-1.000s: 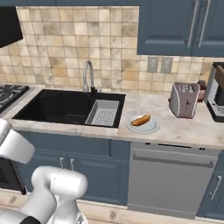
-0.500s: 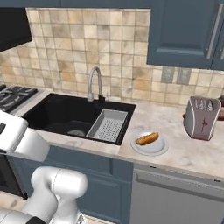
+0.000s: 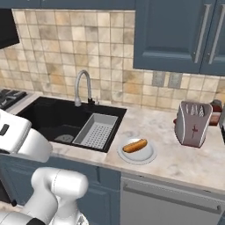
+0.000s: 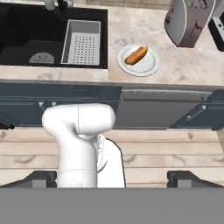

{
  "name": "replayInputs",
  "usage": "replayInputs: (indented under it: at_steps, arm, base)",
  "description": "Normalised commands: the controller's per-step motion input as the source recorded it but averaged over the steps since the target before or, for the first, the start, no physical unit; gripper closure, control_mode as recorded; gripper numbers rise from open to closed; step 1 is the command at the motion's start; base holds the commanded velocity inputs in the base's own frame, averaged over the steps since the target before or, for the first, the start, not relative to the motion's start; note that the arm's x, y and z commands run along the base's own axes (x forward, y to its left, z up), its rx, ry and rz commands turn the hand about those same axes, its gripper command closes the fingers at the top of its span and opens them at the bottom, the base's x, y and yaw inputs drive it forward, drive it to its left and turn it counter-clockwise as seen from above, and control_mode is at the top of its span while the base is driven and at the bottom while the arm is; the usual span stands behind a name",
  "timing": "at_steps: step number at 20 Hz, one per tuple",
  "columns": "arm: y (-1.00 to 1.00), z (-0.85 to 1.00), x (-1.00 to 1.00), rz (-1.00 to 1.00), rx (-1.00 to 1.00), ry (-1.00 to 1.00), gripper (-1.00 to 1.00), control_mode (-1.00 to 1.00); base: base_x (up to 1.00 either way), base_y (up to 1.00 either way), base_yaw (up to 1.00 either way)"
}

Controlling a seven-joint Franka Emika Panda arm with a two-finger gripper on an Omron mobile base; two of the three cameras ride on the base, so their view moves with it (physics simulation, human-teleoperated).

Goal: Pick the hotdog bun from the counter and place it in the microwave. Then turn on the microwave.

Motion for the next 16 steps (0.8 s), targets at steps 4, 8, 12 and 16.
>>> replayInputs:
  at_steps: [4, 8, 12, 16]
  arm:
    - [0.00, 0.00, 0.00, 0.00, 0.00, 0.00, -1.00, 1.00]
    - [0.00, 0.00, 0.00, 0.00, 0.00, 0.00, -1.00, 1.00]
    - [0.00, 0.00, 0.00, 0.00, 0.00, 0.00, -1.00, 1.00]
    - [0.00, 0.00, 0.00, 0.00, 0.00, 0.00, -1.00, 1.00]
  base:
    - [0.40, -0.17, -0.07]
    - [0.49, -0.06, -0.17]
    - [0.38, 0.00, -0.20]
    - [0.31, 0.00, -0.20]
